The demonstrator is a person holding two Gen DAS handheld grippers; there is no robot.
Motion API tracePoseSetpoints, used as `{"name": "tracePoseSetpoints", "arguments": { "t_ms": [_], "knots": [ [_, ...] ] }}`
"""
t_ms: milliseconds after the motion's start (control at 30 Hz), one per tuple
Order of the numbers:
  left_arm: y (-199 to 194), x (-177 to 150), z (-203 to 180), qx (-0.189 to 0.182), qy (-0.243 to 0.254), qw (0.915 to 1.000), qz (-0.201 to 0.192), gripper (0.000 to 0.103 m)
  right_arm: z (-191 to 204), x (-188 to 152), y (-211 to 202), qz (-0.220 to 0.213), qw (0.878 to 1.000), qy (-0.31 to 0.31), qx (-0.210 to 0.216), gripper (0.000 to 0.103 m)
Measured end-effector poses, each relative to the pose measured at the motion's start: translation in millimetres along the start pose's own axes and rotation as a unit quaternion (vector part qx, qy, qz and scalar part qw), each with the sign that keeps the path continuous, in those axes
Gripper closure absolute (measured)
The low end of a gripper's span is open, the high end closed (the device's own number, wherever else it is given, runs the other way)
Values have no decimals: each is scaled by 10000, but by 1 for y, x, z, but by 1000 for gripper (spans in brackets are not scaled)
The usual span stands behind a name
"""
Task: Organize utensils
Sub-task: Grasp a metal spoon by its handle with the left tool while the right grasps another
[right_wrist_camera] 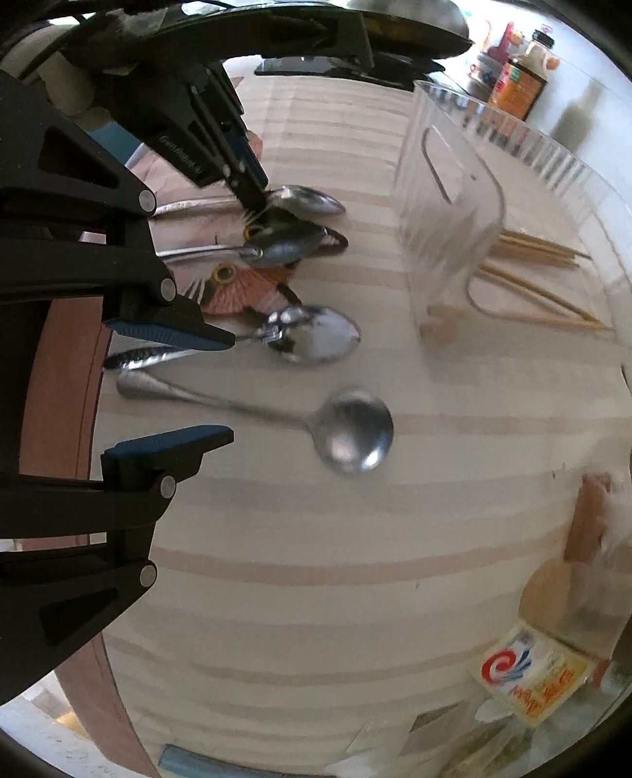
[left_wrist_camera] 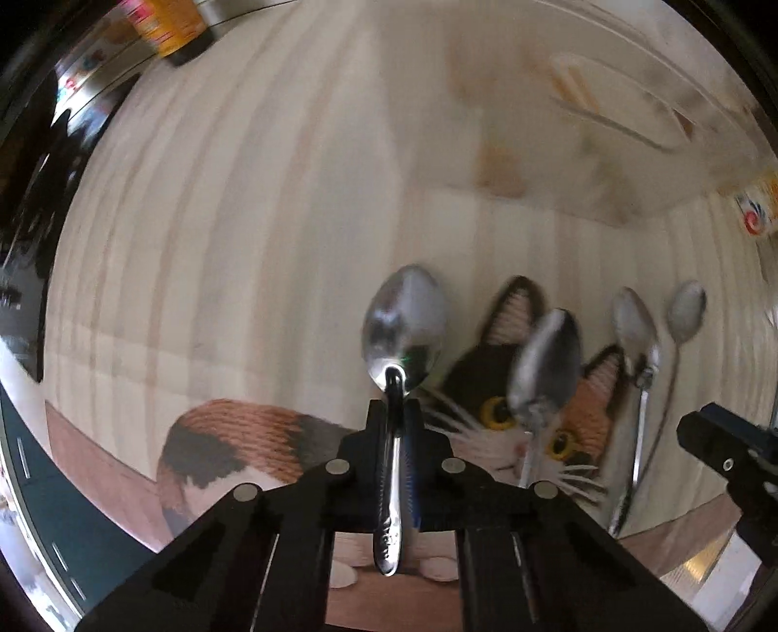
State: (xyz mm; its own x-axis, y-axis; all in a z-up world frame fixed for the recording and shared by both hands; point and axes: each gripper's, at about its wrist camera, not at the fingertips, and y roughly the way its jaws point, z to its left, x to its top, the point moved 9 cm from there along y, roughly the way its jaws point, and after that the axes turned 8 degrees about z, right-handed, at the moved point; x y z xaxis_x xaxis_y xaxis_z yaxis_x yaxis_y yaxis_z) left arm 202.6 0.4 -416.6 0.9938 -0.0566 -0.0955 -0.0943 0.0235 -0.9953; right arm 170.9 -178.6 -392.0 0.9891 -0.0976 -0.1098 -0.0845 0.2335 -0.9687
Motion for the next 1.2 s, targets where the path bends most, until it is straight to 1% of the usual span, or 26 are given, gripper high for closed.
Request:
{"name": "tracePoseSetpoints", "arguments": {
  "t_ms": [67, 200, 267, 300, 333, 367, 400, 433, 467, 567, 667, 900, 1000, 1133, 1200],
  "knots": [
    [1, 0, 13, 47, -143, 9999, -3, 98, 7, 4, 5, 23, 10000, -80, 7, 69],
    [3, -1, 26, 9, -251, 9997, 16, 98, 27, 7, 22, 141, 9994, -303, -101, 69],
    [4, 0, 27, 14, -237, 9997, 25, 98, 32, 4, 32, 249, 9984, -434, -248, 69],
    [3, 2, 34, 19, -229, 9997, 29, 98, 34, 3, 37, 307, 9975, -502, -388, 69],
    [3, 3, 35, 28, -212, 9998, 33, 98, 36, 2, 40, 301, 9968, -536, -502, 71],
    [5, 1, 37, 32, -196, 9998, 39, 98, 40, 3, 40, 194, 9960, -596, -638, 81],
    [4, 1, 37, 30, -185, 9998, 47, 99, 40, 3, 41, 151, 9939, -667, -867, 86],
    [6, 1, 36, 19, -178, 9998, 54, 99, 43, 4, 42, 129, 9928, -674, -979, 95],
    [6, 0, 33, 17, -176, 9998, 57, 99, 43, 5, 41, 114, 9929, -657, -981, 96],
    [2, 2, 31, 23, -152, 9999, 45, 99, 38, 9, 36, 81, 9932, -521, -1036, 96],
    [3, 3, 33, -3, -173, 9998, 40, 98, 31, 11, 31, 108, 9947, -410, -939, 96],
    [4, 5, 33, -31, -49, 10000, 59, 98, 40, 12, 28, 128, 9938, -464, -998, 95],
    [4, 4, 32, -44, -65, 10000, 28, 99, 40, 16, 27, 129, 9925, -527, -1092, 95],
    [4, 5, 33, -63, -32, 10000, -21, 99, 40, 13, 29, 88, 9912, -539, -1206, 95],
    [4, 5, 33, -65, -36, 10000, -37, 99, 39, 11, 27, 39, 9919, -485, -1173, 95]
  ]
}}
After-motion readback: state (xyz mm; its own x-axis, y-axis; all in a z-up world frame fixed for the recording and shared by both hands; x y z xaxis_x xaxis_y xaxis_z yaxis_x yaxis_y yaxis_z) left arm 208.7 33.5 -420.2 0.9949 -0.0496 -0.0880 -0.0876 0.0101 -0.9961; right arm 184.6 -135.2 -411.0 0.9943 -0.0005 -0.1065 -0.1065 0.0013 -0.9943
